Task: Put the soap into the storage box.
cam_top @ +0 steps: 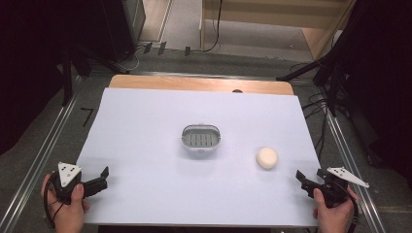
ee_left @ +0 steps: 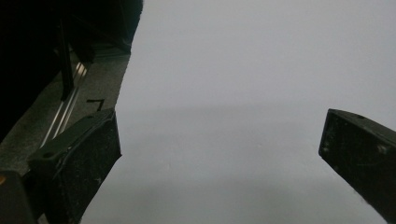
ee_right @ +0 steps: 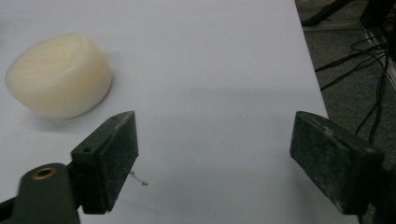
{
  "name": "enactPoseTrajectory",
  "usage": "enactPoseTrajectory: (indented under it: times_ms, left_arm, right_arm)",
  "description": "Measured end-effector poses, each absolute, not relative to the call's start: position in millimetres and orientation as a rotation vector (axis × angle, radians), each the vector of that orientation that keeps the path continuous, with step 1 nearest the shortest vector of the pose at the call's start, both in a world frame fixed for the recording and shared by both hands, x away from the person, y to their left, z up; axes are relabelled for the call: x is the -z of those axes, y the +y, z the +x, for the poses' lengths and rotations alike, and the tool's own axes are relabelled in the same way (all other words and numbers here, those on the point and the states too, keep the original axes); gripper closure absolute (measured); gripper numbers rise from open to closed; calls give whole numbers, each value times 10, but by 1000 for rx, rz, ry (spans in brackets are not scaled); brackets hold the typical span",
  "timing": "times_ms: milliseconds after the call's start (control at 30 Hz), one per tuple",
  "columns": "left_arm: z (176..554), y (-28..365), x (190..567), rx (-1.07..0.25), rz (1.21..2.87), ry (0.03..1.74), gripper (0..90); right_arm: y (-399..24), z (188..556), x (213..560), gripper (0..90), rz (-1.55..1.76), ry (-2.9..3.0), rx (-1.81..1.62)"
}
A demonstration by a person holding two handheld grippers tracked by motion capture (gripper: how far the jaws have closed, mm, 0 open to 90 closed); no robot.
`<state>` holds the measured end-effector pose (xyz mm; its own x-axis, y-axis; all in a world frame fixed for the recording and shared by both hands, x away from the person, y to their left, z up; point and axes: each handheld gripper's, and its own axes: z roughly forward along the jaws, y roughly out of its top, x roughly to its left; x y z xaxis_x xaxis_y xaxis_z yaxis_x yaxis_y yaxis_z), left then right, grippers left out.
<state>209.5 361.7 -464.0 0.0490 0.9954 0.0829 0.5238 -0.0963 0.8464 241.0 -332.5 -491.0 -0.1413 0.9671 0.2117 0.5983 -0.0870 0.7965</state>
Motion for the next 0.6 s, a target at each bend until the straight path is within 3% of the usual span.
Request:
enactPoseTrajectory:
  times_ms: [167, 200, 233, 600]
  left_arm:
    - [2114, 3622, 4641, -928, 1706, 1553, 0]
    - [2139, 3635, 4646, -902, 1705, 1576, 0]
    - [2140, 3645, 4641, -894, 1705, 1585, 0]
    - [2115, 3665, 4638, -884, 1680, 1559, 0]
  right_arm:
    - [-3297, 2399, 4891, 239, 1633, 1758, -1123]
    - [-3264, 2389, 4863, 333, 1602, 1750, -1102]
    - [-3246, 2381, 4837, 369, 1586, 1750, -1098]
    - [-3284, 2502, 4763, 185, 1633, 1991, -1120]
